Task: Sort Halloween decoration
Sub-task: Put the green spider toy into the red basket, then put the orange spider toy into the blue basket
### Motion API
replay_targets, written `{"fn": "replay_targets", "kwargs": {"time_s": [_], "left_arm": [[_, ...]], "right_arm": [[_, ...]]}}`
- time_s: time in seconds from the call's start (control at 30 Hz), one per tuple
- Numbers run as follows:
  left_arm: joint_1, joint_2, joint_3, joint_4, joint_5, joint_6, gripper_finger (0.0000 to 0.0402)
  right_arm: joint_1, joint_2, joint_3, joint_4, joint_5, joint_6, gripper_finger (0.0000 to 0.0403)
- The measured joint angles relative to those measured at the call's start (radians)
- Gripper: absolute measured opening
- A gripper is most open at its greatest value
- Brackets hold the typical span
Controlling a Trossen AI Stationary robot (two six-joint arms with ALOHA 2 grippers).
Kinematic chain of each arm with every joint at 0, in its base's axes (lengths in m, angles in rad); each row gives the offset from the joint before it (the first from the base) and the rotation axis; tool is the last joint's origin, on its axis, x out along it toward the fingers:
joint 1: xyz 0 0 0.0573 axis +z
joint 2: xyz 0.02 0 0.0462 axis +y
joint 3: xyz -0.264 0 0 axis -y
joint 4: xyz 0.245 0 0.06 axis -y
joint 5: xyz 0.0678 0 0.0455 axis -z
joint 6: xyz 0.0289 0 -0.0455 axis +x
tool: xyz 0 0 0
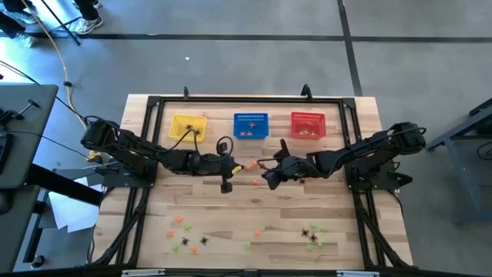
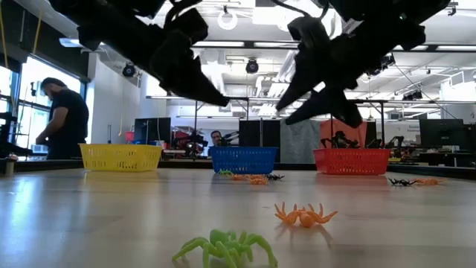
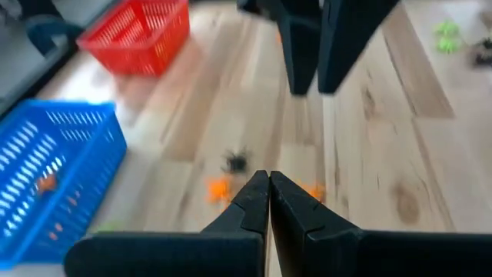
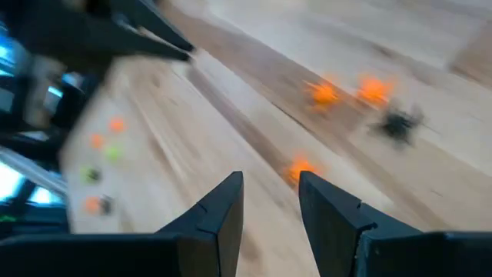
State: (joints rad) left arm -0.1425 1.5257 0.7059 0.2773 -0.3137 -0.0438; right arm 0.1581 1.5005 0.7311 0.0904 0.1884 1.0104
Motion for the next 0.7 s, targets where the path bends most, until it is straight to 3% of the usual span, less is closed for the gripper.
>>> {"fn": "replay_targets", "kwargs": {"time_s": [0.2, 0.43, 0.57, 0.7], "left_arm": [[-0.002, 0.000, 0.000, -0.045, 0.072, -0.042, 0.0000], [-0.005, 0.000, 0.000, -0.046, 0.103, -0.058, 0.0000], [-0.005, 0.000, 0.000, -0.048, 0.103, -0.059, 0.0000], [-0.005, 0.000, 0.000, -0.057, 0.103, -0.059, 0.0000]], "right_arm": [[0.002, 0.029, 0.000, -0.028, -0.034, -0.047, 0.0123], [0.002, 0.219, 0.045, 0.095, -0.142, -0.135, 0.0123], [0.002, 0.301, 0.148, 0.030, -0.146, -0.271, 0.0123], [0.002, 0.343, 0.283, -0.148, -0.119, -0.431, 0.0123]]}}
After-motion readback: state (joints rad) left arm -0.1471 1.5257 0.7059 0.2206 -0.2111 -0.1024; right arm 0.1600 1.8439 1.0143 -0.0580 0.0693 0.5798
